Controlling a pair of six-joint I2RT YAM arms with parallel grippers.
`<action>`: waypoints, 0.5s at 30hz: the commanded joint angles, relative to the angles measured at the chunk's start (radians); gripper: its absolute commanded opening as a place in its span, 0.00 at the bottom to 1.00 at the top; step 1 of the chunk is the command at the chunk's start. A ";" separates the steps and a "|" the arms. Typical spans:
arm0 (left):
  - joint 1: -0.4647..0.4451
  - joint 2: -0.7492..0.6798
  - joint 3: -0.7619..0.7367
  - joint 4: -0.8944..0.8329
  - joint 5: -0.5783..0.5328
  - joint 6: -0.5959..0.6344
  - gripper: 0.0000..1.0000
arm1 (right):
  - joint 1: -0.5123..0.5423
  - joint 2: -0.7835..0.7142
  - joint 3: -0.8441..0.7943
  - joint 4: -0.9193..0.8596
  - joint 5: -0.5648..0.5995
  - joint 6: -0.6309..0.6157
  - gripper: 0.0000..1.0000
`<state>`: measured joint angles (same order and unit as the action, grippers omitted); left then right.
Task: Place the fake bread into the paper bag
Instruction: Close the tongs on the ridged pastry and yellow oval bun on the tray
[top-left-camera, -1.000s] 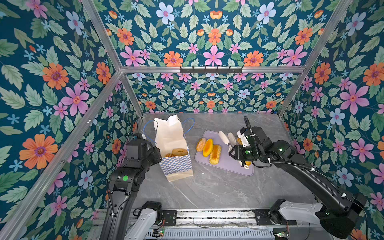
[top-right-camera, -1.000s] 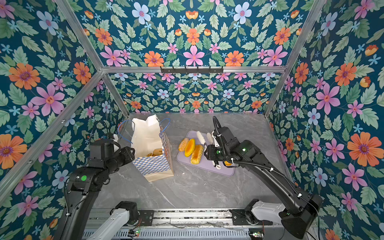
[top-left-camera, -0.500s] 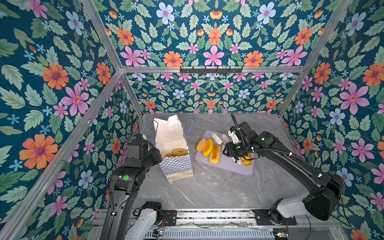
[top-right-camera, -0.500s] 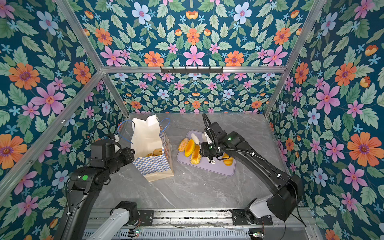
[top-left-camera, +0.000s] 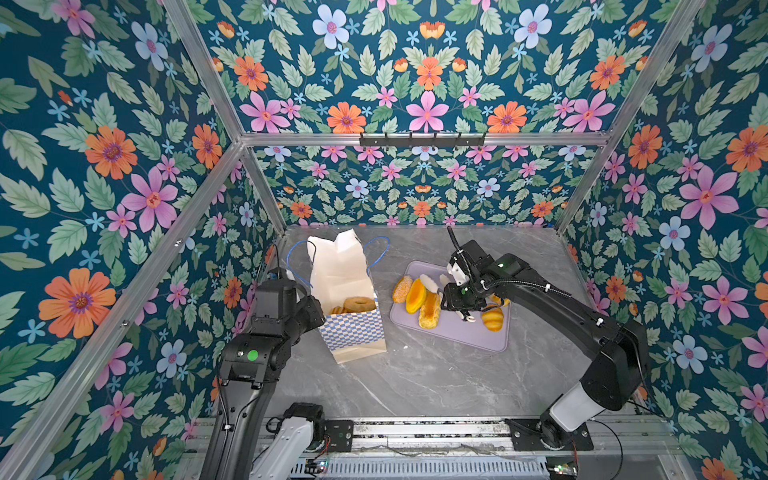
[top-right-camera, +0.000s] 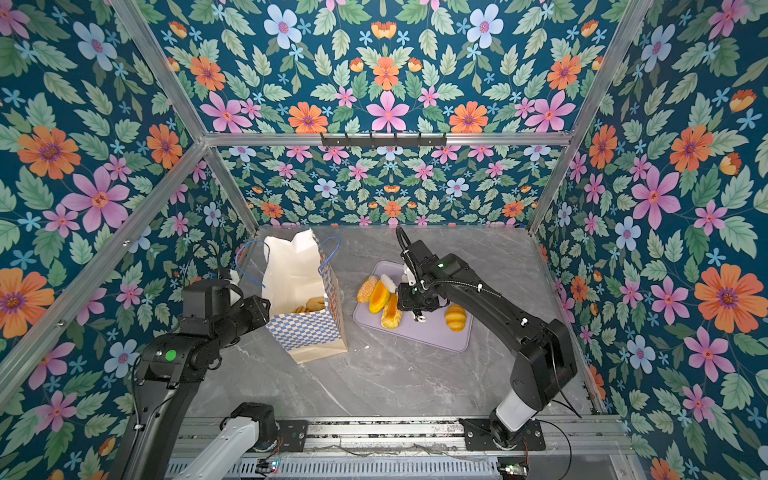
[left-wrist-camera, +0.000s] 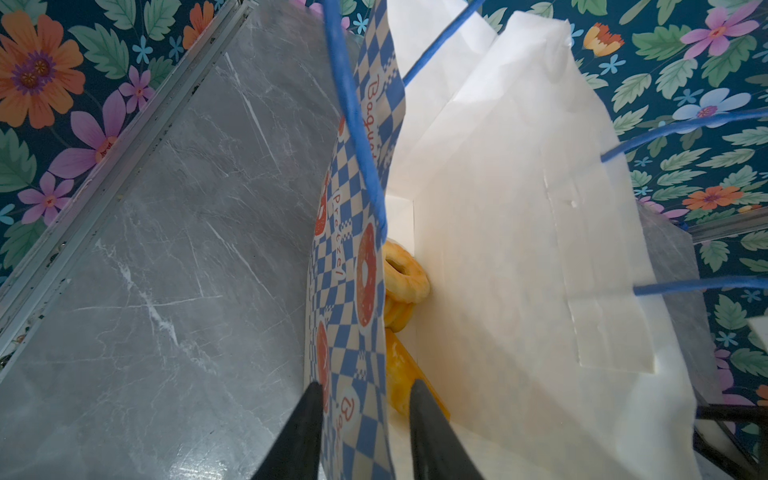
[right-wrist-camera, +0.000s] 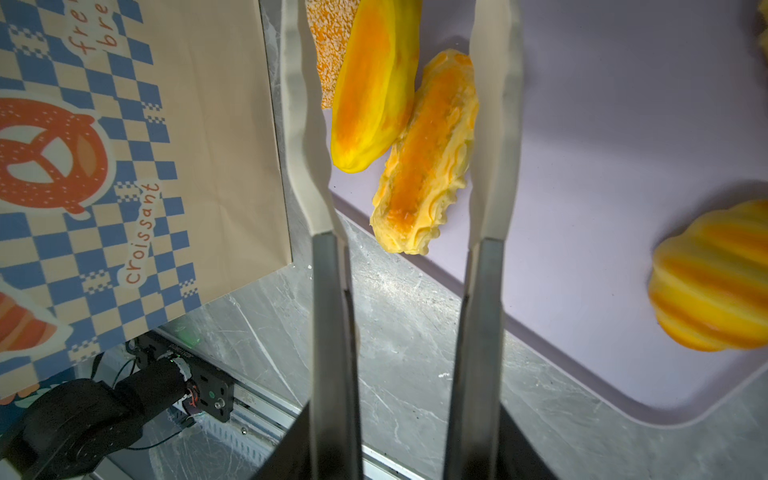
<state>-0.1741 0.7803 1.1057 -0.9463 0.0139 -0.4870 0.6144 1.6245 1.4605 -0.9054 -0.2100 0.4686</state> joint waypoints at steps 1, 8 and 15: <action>0.001 0.002 0.000 -0.001 0.002 0.007 0.37 | -0.004 0.020 0.006 0.030 -0.035 -0.011 0.48; 0.000 0.007 0.000 0.004 0.006 0.005 0.37 | -0.013 0.090 0.022 0.044 -0.056 -0.017 0.48; 0.000 0.007 -0.001 0.006 0.004 0.006 0.37 | -0.019 0.132 0.046 0.058 -0.078 -0.024 0.48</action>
<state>-0.1738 0.7876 1.1057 -0.9463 0.0219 -0.4870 0.5972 1.7515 1.4944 -0.8642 -0.2630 0.4614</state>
